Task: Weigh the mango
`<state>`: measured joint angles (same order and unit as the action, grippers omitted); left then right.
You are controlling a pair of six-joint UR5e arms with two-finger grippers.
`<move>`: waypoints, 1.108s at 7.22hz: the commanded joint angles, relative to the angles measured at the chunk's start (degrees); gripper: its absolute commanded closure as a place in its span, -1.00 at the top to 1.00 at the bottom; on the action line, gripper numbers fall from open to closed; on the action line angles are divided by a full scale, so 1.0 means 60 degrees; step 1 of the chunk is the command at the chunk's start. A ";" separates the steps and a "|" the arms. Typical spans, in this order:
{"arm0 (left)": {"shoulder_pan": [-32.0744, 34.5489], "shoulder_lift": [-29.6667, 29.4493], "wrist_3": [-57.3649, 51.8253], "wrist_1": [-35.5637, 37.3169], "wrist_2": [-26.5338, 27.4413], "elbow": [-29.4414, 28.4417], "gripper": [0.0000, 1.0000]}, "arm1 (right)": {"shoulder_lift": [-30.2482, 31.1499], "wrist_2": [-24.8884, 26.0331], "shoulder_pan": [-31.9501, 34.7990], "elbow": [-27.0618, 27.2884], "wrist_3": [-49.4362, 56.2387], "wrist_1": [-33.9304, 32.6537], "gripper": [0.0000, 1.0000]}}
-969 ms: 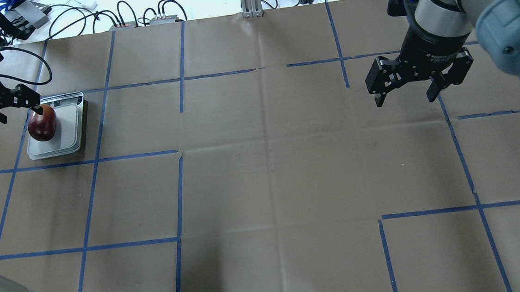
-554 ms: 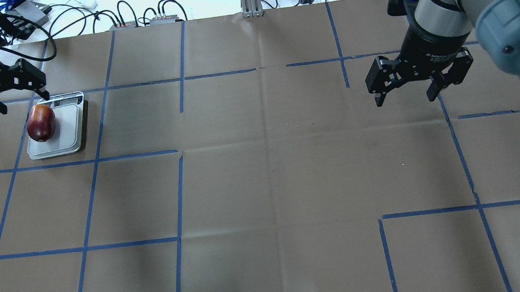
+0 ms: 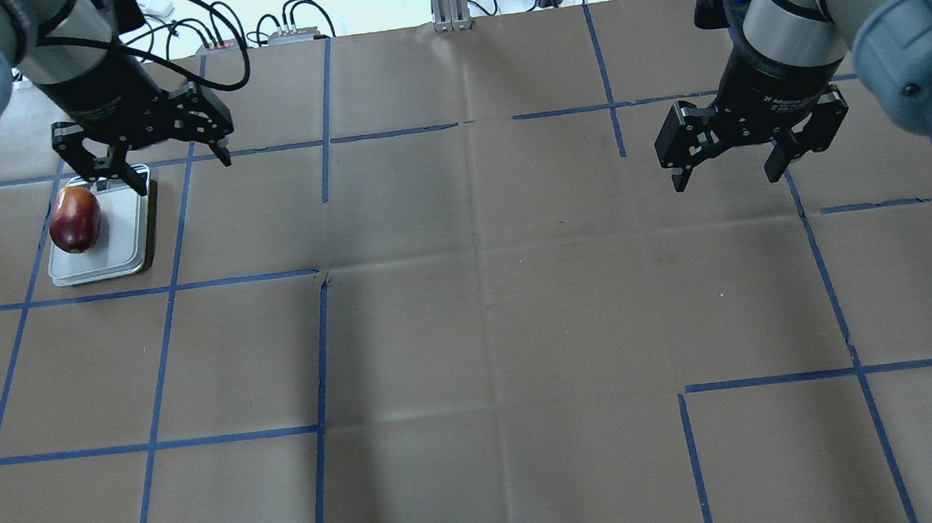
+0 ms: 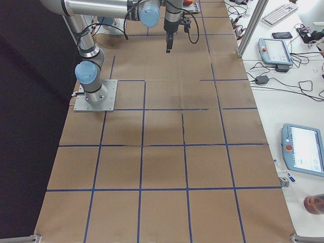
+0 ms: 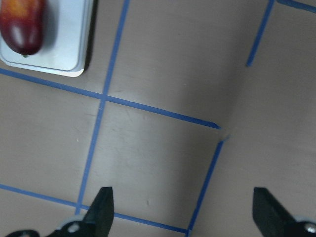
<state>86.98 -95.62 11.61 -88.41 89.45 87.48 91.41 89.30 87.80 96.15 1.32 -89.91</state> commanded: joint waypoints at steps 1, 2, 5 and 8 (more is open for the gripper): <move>0.0576 0.0159 0.0365 -0.0046 -0.0025 0.0010 0.99 | 0.0000 0.0000 0.0000 0.0000 0.0000 0.0000 1.00; 0.0576 0.0291 0.0220 -0.0060 0.0003 0.0155 0.99 | 0.0000 0.0000 0.0000 0.0000 0.0000 0.0000 1.00; 0.0518 0.0439 -0.0425 -0.0075 0.0048 0.0289 0.99 | 0.0000 0.0000 0.0000 0.0000 0.0000 0.0000 1.00; 0.0473 0.0439 -0.0484 -0.0090 0.0062 0.0303 0.99 | 0.0000 0.0000 0.0000 0.0000 0.0000 0.0000 1.00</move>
<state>89.90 -93.00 8.86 -88.93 89.79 89.27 91.41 89.30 87.80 96.15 1.32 -89.91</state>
